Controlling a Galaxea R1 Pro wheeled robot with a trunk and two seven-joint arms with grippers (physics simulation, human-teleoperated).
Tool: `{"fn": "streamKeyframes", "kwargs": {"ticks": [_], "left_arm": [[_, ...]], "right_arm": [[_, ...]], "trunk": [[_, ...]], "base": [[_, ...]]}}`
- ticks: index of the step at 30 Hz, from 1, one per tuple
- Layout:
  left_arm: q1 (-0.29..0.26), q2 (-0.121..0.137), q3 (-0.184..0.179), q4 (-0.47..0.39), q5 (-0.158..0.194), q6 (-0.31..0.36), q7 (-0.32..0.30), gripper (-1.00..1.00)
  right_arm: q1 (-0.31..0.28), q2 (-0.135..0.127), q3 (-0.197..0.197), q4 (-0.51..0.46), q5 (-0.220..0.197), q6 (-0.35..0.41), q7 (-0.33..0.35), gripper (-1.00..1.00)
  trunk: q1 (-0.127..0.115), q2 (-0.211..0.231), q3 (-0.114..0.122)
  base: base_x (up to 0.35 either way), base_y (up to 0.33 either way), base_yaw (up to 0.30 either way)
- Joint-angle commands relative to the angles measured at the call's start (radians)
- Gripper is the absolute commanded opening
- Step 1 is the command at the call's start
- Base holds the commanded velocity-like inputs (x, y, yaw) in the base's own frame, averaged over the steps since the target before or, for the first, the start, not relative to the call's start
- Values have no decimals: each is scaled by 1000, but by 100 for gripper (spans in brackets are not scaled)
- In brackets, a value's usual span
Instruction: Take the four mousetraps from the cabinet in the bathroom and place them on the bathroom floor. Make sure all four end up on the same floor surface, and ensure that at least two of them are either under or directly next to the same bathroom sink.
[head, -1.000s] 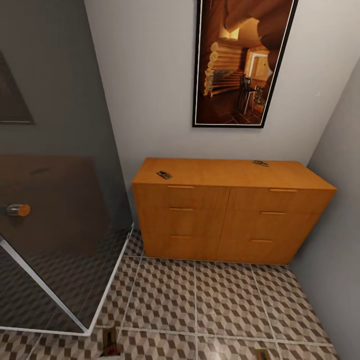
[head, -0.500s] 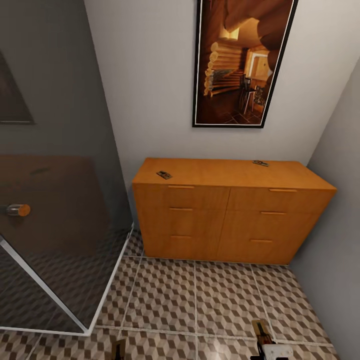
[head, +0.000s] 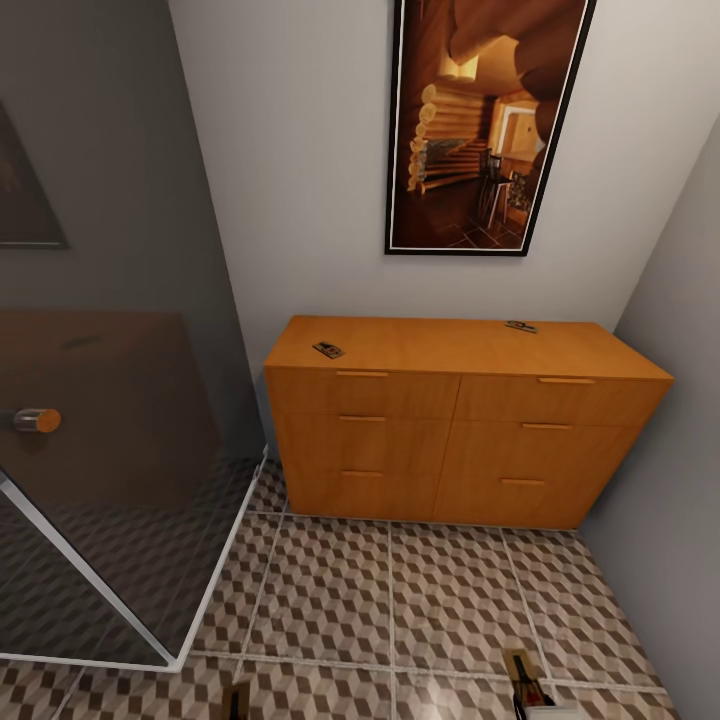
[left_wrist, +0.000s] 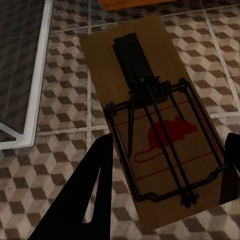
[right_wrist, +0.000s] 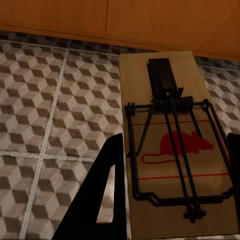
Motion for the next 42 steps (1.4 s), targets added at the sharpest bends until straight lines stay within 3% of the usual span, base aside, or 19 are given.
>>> {"fn": "streamKeyframes", "kwargs": {"ticks": [1,30,42], "left_arm": [[-2,0,-2,4,-11,1,11,-100],[-2,0,-2,4,-11,12,11,-100],[-2,-2,-2,4,-11,12,11,-100]], "right_arm": [[-1,0,-1,6,8,-3,-5,-100],[-1,3,-2,26,8,-7,-7,-100],[-1,3,-2,26,8,-8,-10,-100]], "trunk": [[0,0,-1],[0,0,-1],[0,0,-1]], "base": [[0,0,0],[0,0,3],[0,0,234]]}}
